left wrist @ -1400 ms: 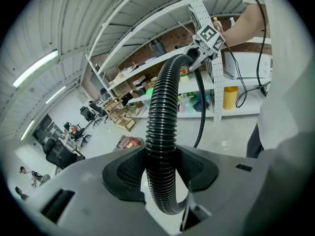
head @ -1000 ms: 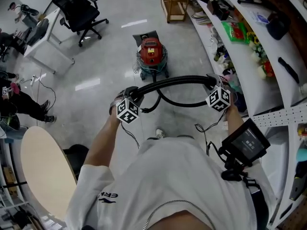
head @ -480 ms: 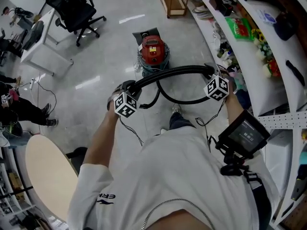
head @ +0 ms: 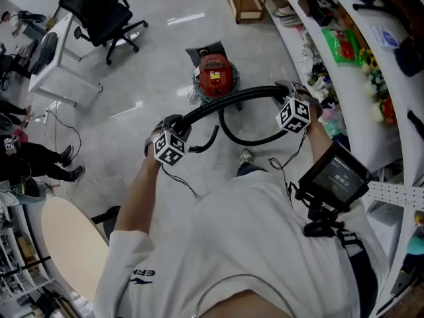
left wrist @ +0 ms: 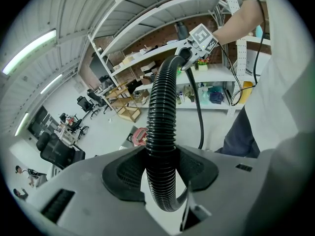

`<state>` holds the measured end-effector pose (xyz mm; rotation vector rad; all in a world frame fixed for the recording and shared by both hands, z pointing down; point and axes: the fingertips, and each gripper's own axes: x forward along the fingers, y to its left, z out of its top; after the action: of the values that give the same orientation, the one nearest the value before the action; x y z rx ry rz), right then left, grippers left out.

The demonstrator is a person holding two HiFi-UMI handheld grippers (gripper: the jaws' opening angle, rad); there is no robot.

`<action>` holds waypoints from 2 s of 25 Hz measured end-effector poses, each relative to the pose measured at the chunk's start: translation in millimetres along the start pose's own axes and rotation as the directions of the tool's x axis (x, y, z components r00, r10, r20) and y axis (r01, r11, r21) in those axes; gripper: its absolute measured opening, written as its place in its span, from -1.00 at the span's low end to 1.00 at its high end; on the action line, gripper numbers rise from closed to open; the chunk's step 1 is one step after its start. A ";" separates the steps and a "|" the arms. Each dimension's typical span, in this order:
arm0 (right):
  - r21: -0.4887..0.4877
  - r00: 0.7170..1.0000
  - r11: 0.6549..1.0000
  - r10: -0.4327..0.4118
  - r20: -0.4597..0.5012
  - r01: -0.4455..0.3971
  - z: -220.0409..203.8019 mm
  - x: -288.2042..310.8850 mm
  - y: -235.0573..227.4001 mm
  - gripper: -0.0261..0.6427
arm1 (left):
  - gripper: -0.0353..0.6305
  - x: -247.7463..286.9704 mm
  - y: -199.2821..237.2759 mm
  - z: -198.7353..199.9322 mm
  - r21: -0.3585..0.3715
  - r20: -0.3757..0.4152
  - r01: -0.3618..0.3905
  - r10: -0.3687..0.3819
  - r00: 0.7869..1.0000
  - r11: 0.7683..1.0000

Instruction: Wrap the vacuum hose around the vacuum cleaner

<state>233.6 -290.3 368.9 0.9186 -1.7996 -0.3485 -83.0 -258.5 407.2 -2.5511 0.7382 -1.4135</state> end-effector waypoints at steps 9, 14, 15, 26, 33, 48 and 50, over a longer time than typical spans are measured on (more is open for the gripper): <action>-0.040 0.997 0.997 0.071 0.041 -0.069 12.0 82.2 -52.7 -0.43 | -0.39 32.1 57.5 7.7 -0.052 -0.067 -0.019 0.016 0.998 0.998; -0.060 0.994 0.994 0.096 0.056 -0.093 15.5 120.0 -77.1 -0.43 | -0.39 49.7 81.2 12.7 -0.082 -0.099 -0.025 0.017 0.995 0.996; -0.061 0.993 0.993 0.101 0.058 -0.098 15.2 127.1 -81.0 -0.43 | -0.39 53.4 85.4 13.8 -0.086 -0.106 -0.026 0.017 0.994 0.996; -0.076 0.987 0.987 0.146 0.064 -0.141 12.5 193.4 -116.1 -0.42 | -0.39 82.9 118.4 27.5 -0.142 -0.174 -0.017 -0.008 0.985 0.990; -0.093 0.989 0.985 0.146 0.011 -0.144 21.8 234.7 -132.8 -0.42 | -0.39 102.9 144.6 19.6 -0.172 -0.166 0.036 -0.065 0.984 0.984; -0.124 0.982 0.979 0.145 -0.119 -0.160 71.6 314.2 -166.6 -0.42 | -0.39 141.5 222.2 -20.5 -0.199 -0.113 0.170 -0.195 0.974 0.965; -0.135 0.980 0.977 0.149 -0.129 -0.166 76.9 324.0 -170.5 -0.42 | -0.39 145.2 230.3 -24.3 -0.195 -0.122 0.177 -0.203 0.972 0.965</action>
<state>183.0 -652.5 448.0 0.6756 -1.7017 -0.3129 -120.1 -525.5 452.3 -2.7485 0.6873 -1.6727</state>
